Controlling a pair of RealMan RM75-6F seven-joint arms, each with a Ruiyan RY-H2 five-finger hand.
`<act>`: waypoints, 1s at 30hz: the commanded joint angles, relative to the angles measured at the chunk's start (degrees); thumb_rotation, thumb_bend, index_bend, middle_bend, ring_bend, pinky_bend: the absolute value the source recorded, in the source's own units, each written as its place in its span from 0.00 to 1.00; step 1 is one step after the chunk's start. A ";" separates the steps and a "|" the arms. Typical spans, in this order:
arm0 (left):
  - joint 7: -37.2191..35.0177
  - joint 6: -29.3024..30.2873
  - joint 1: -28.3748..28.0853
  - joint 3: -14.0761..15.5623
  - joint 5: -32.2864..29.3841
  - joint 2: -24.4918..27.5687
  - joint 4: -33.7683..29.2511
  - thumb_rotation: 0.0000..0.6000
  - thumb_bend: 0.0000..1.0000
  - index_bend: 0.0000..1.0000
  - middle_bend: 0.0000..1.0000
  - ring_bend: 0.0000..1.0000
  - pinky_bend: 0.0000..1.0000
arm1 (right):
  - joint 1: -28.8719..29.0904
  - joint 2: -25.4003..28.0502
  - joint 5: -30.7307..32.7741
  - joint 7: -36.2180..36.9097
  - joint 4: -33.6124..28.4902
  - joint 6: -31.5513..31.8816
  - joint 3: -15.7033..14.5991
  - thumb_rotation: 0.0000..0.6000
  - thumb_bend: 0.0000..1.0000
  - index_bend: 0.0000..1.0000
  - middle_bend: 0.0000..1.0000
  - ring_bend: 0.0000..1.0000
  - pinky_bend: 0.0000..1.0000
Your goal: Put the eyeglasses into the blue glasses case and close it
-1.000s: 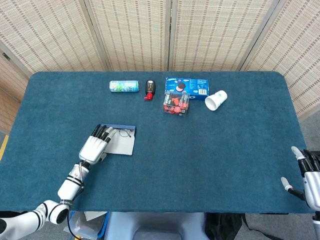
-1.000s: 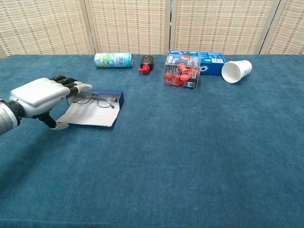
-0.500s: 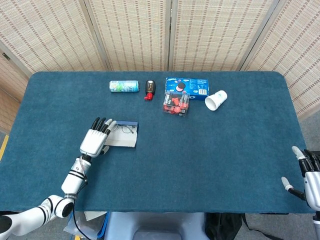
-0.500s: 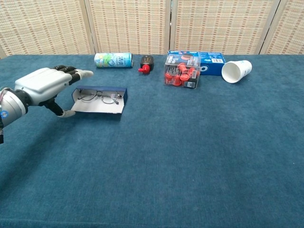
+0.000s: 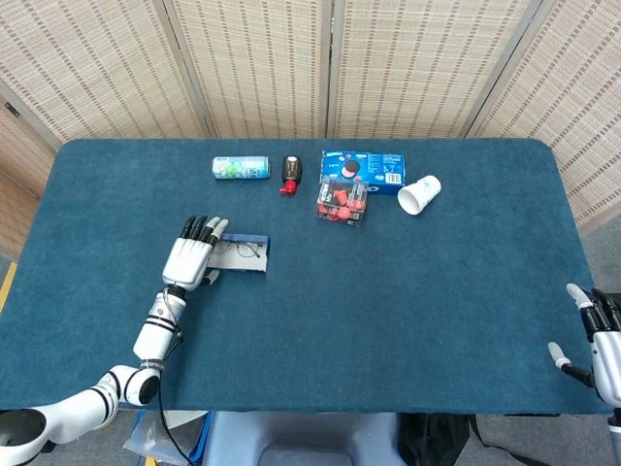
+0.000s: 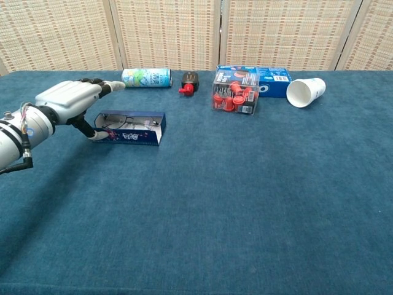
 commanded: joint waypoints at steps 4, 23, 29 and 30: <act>-1.15 1.65 -0.10 1.08 1.92 -0.67 0.18 1.00 0.25 0.33 0.00 0.00 0.00 | 0.01 -0.07 0.24 0.19 0.22 -0.22 0.00 1.00 0.26 0.07 0.15 0.09 0.11; 0.18 1.87 -1.08 1.43 1.84 -3.03 2.77 1.00 0.31 0.55 0.02 0.00 0.00 | -0.13 -0.16 0.74 0.85 0.88 -0.39 0.08 1.00 0.25 0.07 0.15 0.09 0.11; 0.45 1.44 -0.85 1.76 1.56 -2.90 2.67 1.00 0.34 0.55 0.02 0.00 0.00 | -0.11 -0.20 0.75 0.85 0.90 -0.48 0.07 1.00 0.24 0.07 0.15 0.09 0.11; 0.58 1.33 -0.83 1.82 1.50 -2.85 2.68 1.00 0.34 0.55 0.02 0.00 0.00 | -0.11 -0.19 0.74 0.86 0.88 -0.46 0.08 1.00 0.24 0.07 0.15 0.09 0.11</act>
